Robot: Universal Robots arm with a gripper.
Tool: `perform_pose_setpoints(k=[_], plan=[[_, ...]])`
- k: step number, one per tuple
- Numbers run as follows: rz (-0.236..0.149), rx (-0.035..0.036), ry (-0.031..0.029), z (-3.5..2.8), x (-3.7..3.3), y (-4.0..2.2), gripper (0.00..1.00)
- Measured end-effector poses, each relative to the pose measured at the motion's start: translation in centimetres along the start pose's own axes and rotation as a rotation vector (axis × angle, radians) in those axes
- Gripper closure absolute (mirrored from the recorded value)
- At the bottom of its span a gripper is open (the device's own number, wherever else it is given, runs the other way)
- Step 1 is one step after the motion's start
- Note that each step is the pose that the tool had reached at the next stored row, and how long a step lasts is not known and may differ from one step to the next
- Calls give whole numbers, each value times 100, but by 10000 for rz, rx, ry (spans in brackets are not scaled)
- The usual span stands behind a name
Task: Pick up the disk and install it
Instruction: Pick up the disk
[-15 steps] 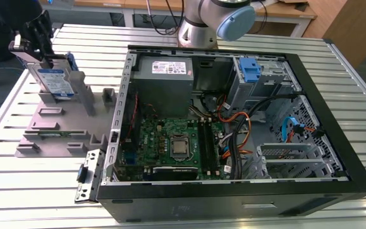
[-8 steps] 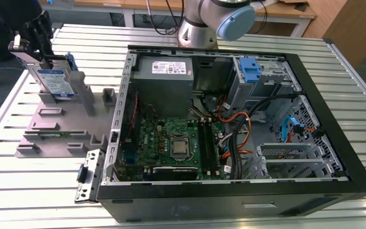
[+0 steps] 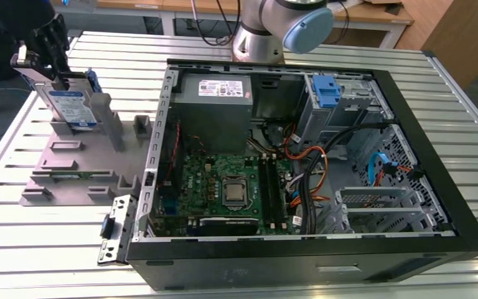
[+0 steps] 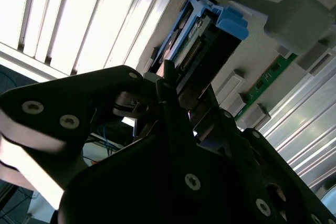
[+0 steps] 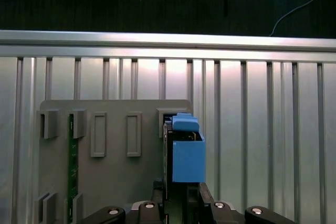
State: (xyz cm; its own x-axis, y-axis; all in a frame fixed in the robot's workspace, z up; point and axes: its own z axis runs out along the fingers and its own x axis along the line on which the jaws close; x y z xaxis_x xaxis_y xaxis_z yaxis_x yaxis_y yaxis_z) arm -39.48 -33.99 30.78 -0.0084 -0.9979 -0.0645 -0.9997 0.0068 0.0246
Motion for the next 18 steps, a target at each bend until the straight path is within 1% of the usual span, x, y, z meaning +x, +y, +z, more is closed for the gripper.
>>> perform_pose_setpoints(k=[5, 8, 18], plan=[[1, 0, 0, -4, 0, 0, 65], [1, 0, 0, -51, -3, 1, 65], [1, 0, 2, -53, -3, 2, 65]])
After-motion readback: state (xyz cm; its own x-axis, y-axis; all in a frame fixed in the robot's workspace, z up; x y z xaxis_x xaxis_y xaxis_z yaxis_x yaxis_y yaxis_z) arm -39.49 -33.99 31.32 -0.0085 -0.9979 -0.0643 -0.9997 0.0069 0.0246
